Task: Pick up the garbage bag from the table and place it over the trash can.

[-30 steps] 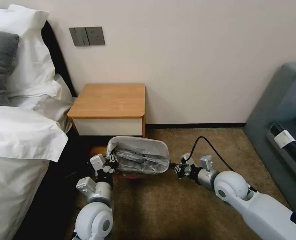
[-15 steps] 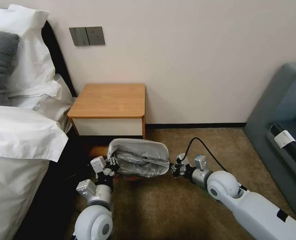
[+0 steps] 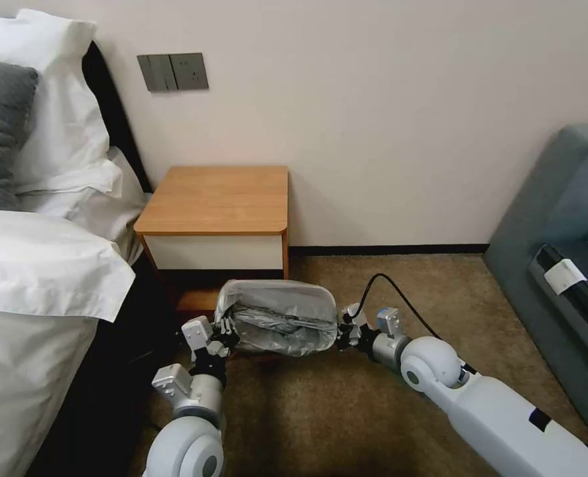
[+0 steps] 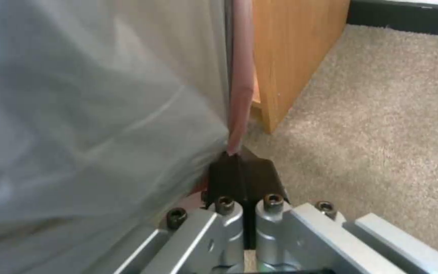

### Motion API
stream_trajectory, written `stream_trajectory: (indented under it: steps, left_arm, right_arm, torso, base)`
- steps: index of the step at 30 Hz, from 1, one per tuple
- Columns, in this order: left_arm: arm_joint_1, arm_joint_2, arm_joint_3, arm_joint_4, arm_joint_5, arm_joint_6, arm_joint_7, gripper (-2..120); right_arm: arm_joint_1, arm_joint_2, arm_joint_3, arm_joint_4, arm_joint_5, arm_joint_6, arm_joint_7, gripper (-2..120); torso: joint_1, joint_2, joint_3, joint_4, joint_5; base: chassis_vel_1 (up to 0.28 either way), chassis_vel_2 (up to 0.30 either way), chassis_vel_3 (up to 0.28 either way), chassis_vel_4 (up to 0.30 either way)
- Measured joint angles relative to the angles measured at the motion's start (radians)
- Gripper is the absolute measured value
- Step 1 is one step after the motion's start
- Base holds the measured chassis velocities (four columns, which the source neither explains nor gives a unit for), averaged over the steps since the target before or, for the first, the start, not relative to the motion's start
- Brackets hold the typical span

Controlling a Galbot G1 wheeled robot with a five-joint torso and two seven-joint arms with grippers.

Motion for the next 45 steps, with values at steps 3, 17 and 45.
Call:
stream_trajectory:
  steps: [3,17,45]
  left_arm:
    - [0.008,0.0,0.001,-0.007,0.0,0.0,0.0,7]
    - [0.015,0.005,-0.008,-0.031,-0.025,0.001,-0.001,7]
    - [0.058,0.017,-0.029,-0.091,-0.104,0.029,-0.012,7]
  right_arm:
    - [0.012,0.007,-0.008,-0.014,-0.002,0.005,-0.004,0]
    - [-0.027,-0.04,0.059,0.047,0.014,0.024,-0.031,0]
    - [-0.038,0.002,0.085,-0.019,0.005,0.062,-0.063,0]
  torso:
    - [0.0,0.0,0.0,0.0,-0.0001]
    - [0.0,0.0,0.0,-0.0002,-0.0002]
    - [0.0,0.0,0.0,0.0,-0.0002]
  base:
    - [0.0,0.0,0.0,0.0]
    - [0.0,0.0,0.0,0.0]
    - [0.0,0.0,0.0,0.0]
